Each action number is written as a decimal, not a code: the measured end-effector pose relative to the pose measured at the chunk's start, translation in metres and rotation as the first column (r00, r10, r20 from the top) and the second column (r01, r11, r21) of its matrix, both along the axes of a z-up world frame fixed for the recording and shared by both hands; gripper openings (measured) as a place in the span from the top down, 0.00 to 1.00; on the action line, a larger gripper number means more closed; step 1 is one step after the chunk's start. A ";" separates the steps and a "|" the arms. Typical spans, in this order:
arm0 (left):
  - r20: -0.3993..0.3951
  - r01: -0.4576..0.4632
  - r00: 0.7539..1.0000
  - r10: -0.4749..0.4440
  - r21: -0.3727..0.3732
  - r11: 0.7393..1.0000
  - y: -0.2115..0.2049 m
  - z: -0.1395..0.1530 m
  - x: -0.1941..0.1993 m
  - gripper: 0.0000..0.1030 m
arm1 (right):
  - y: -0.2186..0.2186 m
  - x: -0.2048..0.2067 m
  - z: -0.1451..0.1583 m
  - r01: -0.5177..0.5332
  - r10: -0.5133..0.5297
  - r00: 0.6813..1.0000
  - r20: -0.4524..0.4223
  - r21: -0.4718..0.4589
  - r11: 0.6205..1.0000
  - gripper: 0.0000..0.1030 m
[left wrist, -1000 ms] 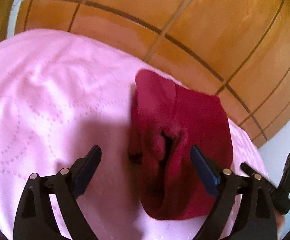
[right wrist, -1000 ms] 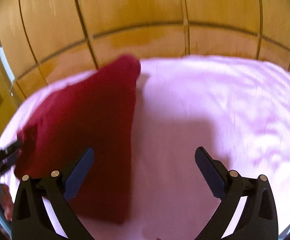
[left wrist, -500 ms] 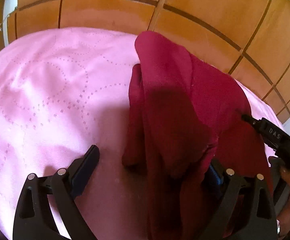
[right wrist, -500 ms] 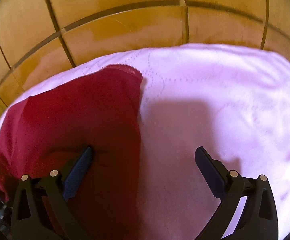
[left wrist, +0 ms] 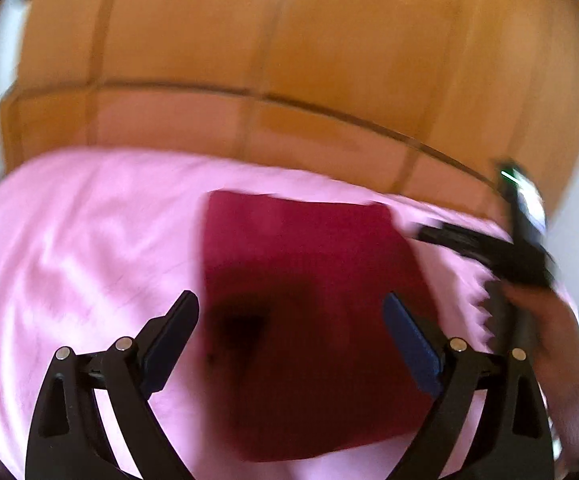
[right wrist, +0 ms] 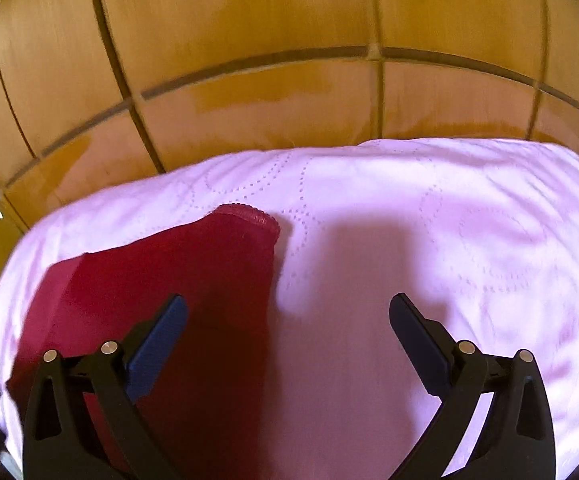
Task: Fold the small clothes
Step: 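Press the folded garment flat with the left gripper, then grasp the folded garment's edge with the left gripper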
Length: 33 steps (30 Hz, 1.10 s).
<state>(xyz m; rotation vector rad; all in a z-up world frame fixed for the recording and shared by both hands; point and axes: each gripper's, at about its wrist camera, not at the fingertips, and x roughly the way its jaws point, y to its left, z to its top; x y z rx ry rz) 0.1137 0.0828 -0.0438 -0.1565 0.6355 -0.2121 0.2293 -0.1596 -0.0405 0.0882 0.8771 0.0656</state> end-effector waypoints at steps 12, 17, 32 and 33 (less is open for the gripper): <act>-0.096 0.213 0.977 -0.192 0.295 0.932 -0.092 -0.070 0.002 0.11 | -0.004 0.045 -0.050 0.004 -0.027 0.989 -0.145 -0.156 0.988 0.03; -0.091 0.228 0.973 -0.211 0.271 0.935 -0.090 -0.069 -0.002 0.11 | -0.011 0.040 -0.060 0.049 -0.058 0.995 -0.081 -0.103 0.993 0.03; -0.055 0.021 0.998 -0.017 0.078 0.997 0.007 -0.022 0.045 0.11 | -0.024 -0.063 -0.029 0.025 -0.024 1.000 -0.011 0.111 0.994 0.03; -0.065 0.014 0.998 -0.011 0.052 0.999 0.012 -0.023 0.049 0.11 | -0.020 -0.067 -0.031 0.028 -0.028 1.000 -0.008 0.095 0.995 0.03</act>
